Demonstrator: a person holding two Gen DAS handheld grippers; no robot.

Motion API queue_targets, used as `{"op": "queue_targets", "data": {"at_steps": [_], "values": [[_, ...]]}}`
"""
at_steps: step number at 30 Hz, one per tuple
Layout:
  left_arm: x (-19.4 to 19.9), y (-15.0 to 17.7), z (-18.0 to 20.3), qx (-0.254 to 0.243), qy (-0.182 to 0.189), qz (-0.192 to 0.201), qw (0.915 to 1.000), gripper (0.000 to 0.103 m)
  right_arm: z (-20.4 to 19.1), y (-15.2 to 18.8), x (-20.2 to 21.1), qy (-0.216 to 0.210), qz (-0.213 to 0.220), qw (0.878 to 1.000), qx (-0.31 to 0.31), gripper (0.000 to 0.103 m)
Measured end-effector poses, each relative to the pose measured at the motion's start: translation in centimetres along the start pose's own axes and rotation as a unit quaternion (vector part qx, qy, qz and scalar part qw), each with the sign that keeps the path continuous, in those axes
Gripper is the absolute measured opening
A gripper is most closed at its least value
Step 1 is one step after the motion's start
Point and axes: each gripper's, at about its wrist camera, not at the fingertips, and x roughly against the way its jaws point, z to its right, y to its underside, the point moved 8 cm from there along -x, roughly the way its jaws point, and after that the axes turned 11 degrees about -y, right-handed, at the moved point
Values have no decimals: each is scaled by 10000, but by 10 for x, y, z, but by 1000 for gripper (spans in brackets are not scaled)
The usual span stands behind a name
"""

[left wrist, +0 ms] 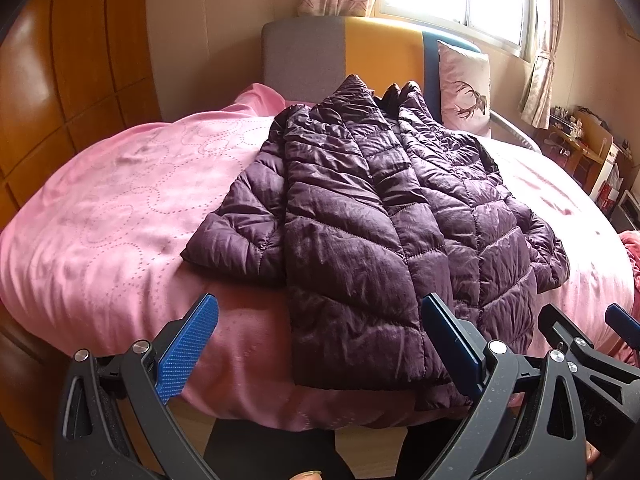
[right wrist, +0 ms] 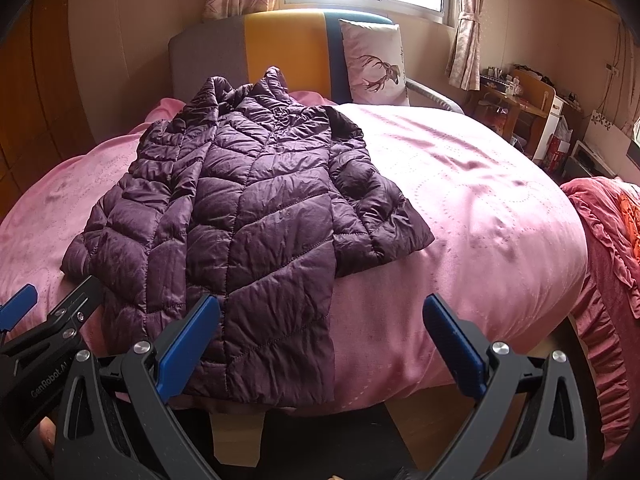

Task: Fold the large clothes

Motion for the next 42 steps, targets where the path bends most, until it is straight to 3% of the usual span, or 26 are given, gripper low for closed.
{"op": "queue_targets", "data": {"at_steps": [16,25,42], "values": [[1,1,-2,-49,1,20,10000,100,7,5,4,-31,-15,9999,-140,101],[3,0,-3,-138,-115,203,9996,100,5,8,6,-421,10,9988,-260,101],[-17,1,23,-511,142,-84,9986,100,50,3,-12,-219,-59,9954,-936,101]]}}
